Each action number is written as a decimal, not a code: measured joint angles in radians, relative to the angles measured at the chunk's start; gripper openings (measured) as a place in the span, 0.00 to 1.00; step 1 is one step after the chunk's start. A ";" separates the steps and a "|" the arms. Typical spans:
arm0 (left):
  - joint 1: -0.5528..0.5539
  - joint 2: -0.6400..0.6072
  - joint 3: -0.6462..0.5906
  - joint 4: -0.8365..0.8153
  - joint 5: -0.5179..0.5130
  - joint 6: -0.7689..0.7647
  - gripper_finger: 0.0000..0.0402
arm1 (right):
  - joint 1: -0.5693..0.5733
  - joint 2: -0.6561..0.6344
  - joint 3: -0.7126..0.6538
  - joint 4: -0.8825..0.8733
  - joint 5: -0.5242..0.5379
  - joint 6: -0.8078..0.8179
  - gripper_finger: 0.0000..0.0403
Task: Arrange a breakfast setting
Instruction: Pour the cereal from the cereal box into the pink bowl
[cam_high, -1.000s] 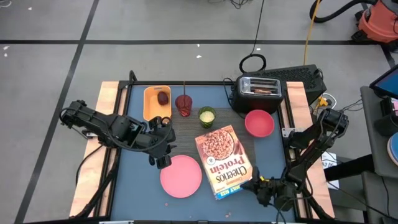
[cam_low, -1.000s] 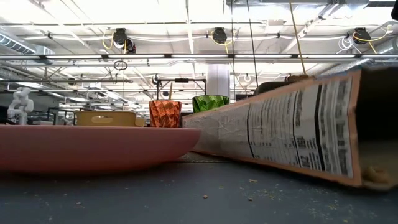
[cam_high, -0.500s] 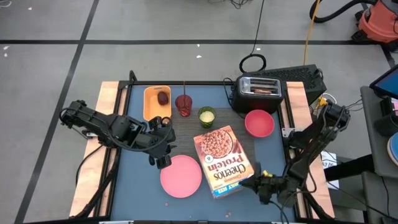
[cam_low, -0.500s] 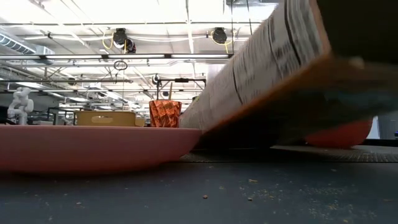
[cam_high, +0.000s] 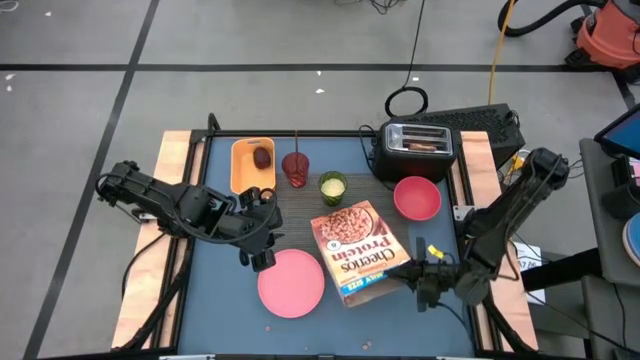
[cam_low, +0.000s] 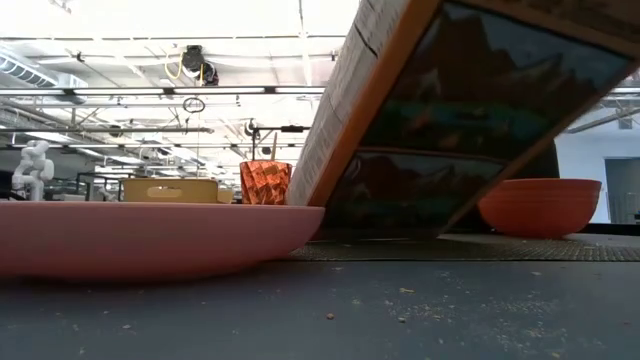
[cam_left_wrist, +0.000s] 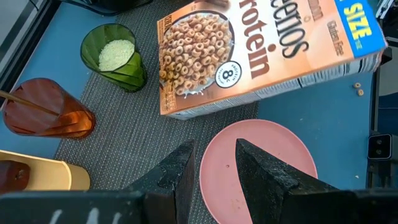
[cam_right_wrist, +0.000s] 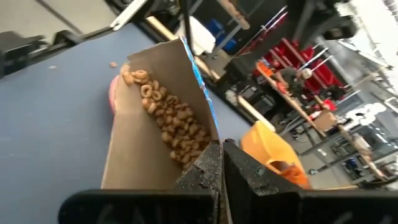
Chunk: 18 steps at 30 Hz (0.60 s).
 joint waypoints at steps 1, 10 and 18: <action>0.000 0.000 0.000 0.000 0.000 0.000 0.31 | -0.009 -0.014 0.000 0.000 0.000 -0.015 0.00; -0.002 0.000 0.000 0.000 0.000 0.025 0.31 | -0.092 -0.115 0.000 0.142 0.000 -0.160 0.00; -0.011 0.000 0.000 0.000 0.000 0.036 0.31 | -0.162 -0.175 0.000 0.240 -0.003 -0.231 0.00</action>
